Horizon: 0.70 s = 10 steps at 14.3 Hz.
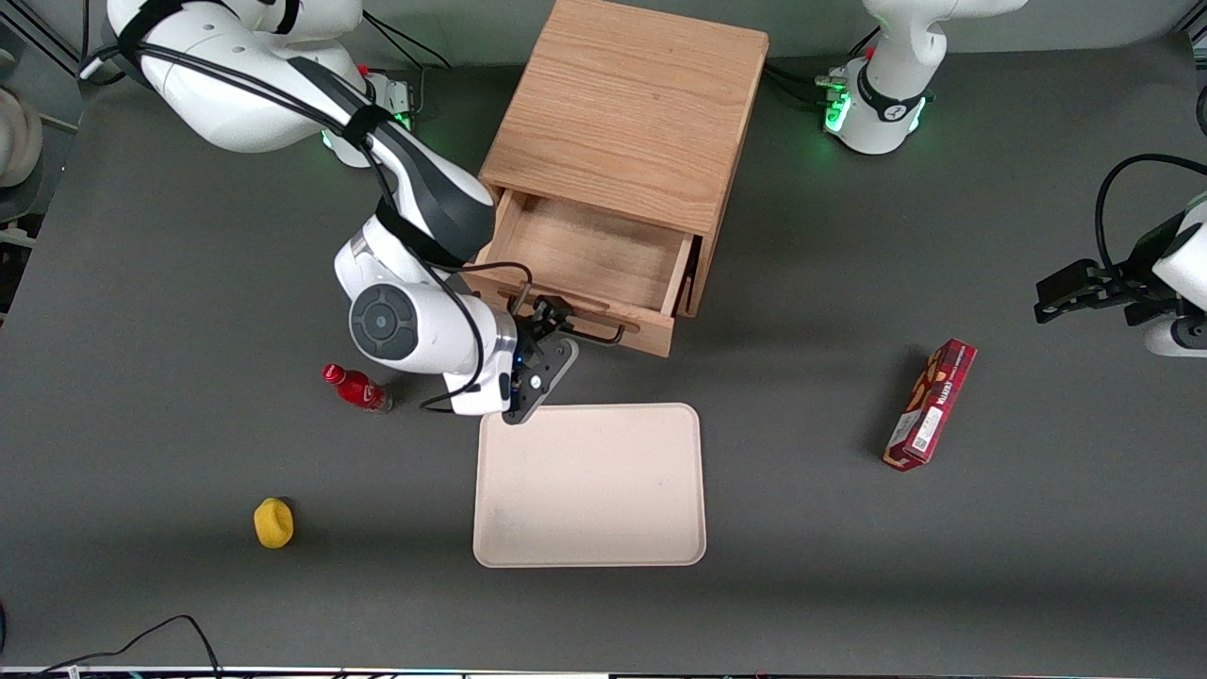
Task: Open upper drawer
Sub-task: 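Pull the upper drawer outward by its handle with the right gripper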
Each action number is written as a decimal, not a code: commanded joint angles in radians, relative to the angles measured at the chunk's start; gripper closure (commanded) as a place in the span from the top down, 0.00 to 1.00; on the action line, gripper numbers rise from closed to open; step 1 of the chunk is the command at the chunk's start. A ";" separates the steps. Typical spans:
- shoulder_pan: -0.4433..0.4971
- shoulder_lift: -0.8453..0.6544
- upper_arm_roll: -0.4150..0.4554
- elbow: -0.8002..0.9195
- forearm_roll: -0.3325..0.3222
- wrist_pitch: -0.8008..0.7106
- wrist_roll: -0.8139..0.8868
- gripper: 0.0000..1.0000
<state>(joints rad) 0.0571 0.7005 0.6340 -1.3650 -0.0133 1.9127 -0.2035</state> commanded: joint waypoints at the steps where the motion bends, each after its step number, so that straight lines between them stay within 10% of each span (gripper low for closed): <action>1: 0.010 0.047 -0.008 0.087 -0.045 -0.076 -0.004 1.00; 10: 0.009 0.047 -0.036 0.164 -0.043 -0.156 -0.053 1.00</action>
<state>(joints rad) 0.0566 0.7377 0.6057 -1.2391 -0.0352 1.7814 -0.2340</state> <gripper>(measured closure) 0.000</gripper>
